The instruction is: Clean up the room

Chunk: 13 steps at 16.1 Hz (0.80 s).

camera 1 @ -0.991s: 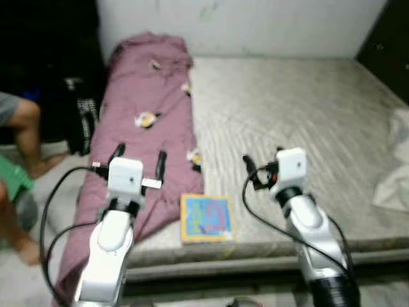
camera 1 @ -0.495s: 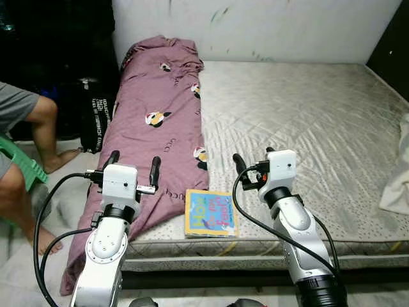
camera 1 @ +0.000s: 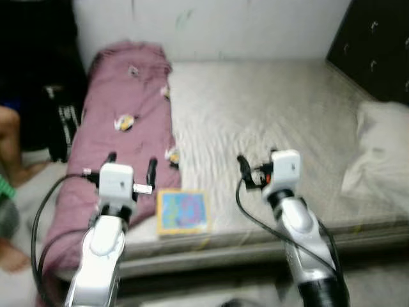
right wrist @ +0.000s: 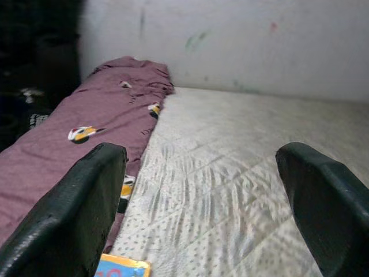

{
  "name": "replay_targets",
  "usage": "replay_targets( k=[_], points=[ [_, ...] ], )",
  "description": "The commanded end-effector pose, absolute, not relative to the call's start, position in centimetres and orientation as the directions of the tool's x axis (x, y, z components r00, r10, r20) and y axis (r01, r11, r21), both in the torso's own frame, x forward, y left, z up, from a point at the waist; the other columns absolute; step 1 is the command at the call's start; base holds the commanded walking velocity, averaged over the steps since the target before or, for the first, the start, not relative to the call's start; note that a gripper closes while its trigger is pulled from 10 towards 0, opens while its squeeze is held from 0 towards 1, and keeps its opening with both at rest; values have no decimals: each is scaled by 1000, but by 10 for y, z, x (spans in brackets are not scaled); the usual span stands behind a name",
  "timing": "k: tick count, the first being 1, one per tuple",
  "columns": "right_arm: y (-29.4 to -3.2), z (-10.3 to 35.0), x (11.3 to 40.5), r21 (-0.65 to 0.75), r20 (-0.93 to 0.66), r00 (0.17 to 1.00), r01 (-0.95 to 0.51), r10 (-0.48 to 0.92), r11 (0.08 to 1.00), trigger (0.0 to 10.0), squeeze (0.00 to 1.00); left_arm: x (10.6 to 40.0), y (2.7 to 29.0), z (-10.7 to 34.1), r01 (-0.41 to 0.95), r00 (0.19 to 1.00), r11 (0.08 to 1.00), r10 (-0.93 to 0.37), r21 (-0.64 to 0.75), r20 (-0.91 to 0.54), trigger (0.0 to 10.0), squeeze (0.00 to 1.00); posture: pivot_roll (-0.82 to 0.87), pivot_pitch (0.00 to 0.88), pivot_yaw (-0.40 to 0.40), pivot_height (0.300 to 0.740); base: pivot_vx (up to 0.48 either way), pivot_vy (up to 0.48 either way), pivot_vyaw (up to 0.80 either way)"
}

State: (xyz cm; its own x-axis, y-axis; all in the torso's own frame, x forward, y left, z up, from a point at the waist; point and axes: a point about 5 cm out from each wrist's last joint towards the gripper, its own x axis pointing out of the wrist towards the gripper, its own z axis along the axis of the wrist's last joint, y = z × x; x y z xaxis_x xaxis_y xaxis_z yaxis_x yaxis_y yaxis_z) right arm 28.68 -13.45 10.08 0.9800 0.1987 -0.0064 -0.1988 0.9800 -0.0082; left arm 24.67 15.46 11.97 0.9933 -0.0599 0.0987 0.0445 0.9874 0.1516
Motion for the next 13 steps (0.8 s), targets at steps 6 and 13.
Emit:
replay_targets(
  k=[6,13],
  points=[
    [-132,107,292,-15,13,975,-222,222,975,10000,0,247,151,120,63,992,987,-78,148,96,10000,0,23,2,-43,740,0,-344,470],
    [-131,105,292,-21,6,973,-231,231,973,10000,0,248,149,120,63,992,989,-76,136,97,10000,0,20,0,-47,740,0,-46,0]
  ],
)
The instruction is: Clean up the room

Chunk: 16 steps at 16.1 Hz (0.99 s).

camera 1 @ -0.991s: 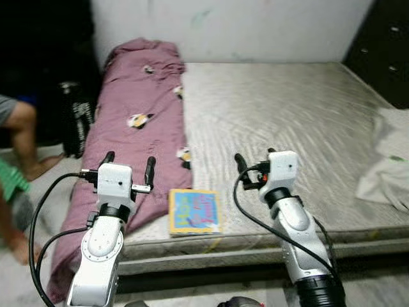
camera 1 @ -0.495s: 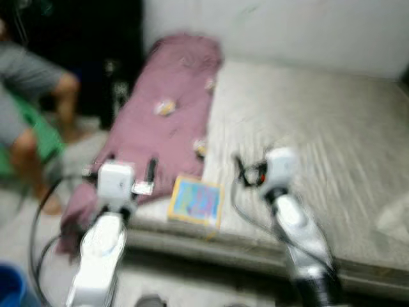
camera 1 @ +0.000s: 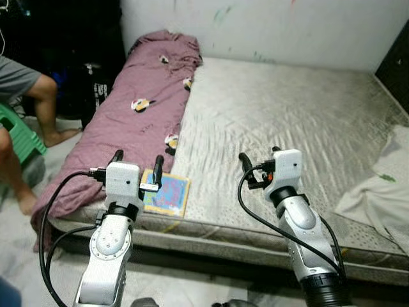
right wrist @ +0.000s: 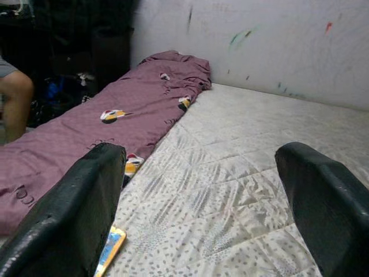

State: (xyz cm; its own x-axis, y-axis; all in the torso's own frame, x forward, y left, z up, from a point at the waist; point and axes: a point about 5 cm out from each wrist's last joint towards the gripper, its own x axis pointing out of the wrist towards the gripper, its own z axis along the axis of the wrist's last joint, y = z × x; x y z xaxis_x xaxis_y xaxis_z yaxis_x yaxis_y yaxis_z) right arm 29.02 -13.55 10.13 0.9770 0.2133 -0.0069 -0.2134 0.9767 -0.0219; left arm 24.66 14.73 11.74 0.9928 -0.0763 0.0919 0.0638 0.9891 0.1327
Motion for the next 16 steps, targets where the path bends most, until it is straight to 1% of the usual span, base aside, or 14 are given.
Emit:
replay_targets(
  k=[1,3,12,16],
  points=[
    [-132,105,292,-21,4,973,-230,230,973,10000,0,248,149,120,67,992,987,-82,145,97,10000,0,20,0,-47,740,0,0,0],
    [-132,105,292,-24,4,973,-231,231,973,10000,0,248,147,120,77,991,986,-93,149,101,10000,0,17,4,-47,740,0,-135,0],
    [-131,104,293,-31,0,972,-234,234,972,10000,0,249,147,120,76,991,986,-91,145,102,10000,0,16,5,-49,740,0,-459,0],
    [-131,103,294,-35,-1,972,-236,237,971,10000,0,249,146,120,79,990,986,-95,149,104,10000,0,18,0,-51,740,0,-396,0]
  ],
)
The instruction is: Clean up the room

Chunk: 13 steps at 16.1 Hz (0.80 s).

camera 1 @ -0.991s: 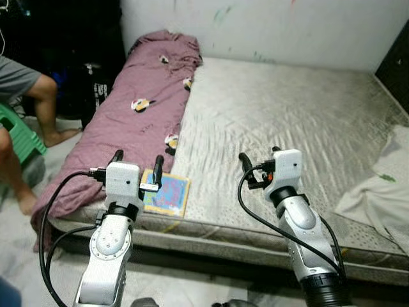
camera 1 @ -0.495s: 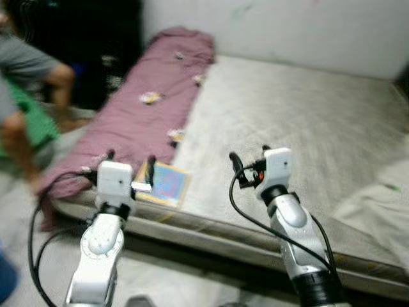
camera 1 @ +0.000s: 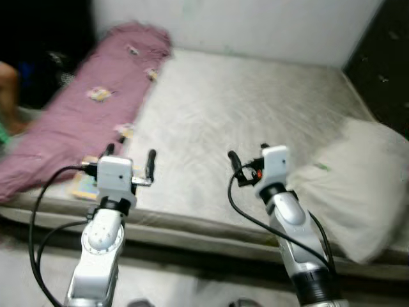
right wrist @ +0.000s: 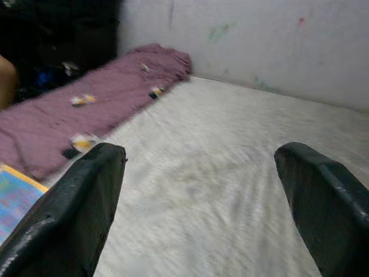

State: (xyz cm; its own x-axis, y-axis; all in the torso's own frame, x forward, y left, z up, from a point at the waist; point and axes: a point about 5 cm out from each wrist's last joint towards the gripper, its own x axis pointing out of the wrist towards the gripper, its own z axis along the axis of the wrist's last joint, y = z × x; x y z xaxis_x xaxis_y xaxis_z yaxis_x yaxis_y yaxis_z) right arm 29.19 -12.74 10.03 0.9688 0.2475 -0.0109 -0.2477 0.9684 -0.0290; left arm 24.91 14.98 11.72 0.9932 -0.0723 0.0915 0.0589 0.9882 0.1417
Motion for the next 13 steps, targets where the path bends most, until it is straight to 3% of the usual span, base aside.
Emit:
replay_targets(
  k=[1,11,13],
  points=[
    [-131,103,294,-35,-1,972,-237,237,971,10000,0,249,146,120,77,990,986,-94,150,105,10000,0,17,0,-51,740,0,-322,0],
    [-131,104,296,-25,-4,974,-228,228,973,10000,0,249,143,124,126,982,987,-138,97,132,10000,0,9,14,-46,740,0,0,0],
    [-132,104,296,-21,-5,975,-224,224,974,10000,0,250,143,124,132,981,987,-143,93,133,10000,0,5,15,-47,740,242,0,-228]
  ],
)
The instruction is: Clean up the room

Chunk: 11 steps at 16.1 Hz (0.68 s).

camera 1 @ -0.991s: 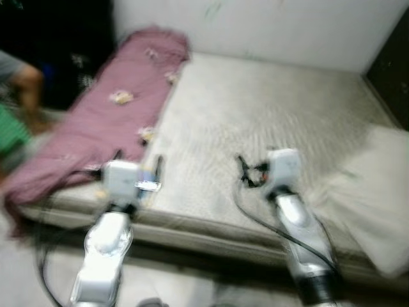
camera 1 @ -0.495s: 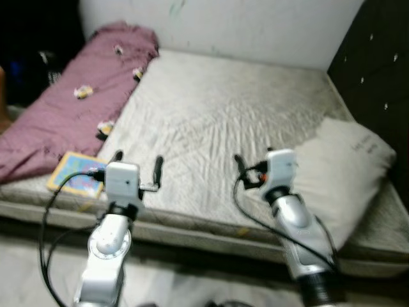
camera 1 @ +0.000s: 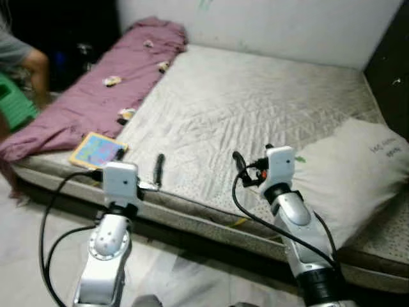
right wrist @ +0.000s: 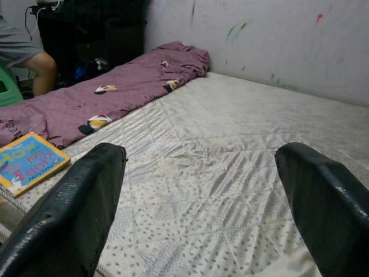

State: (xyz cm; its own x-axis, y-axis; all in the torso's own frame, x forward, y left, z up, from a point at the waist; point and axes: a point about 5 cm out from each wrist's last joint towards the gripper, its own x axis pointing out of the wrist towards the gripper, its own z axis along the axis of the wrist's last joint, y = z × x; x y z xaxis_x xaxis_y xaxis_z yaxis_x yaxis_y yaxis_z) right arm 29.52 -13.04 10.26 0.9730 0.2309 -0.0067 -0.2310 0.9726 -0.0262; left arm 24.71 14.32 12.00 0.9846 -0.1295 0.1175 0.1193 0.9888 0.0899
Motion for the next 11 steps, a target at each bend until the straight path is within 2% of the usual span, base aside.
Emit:
replay_targets(
  k=[1,6,11],
  points=[
    [-133,104,297,-21,-4,975,-222,222,975,10000,0,250,142,125,133,980,987,-145,93,133,10000,0,5,15,-47,740,244,0,0],
    [-133,105,297,-25,-4,975,-224,224,974,10000,0,250,142,125,136,980,987,-148,91,136,10000,0,5,14,-49,740,253,0,0],
    [-133,104,297,-20,-5,975,-221,221,975,10000,0,250,142,124,142,979,986,-153,90,134,10000,0,4,13,-47,740,286,0,-750]
  ],
)
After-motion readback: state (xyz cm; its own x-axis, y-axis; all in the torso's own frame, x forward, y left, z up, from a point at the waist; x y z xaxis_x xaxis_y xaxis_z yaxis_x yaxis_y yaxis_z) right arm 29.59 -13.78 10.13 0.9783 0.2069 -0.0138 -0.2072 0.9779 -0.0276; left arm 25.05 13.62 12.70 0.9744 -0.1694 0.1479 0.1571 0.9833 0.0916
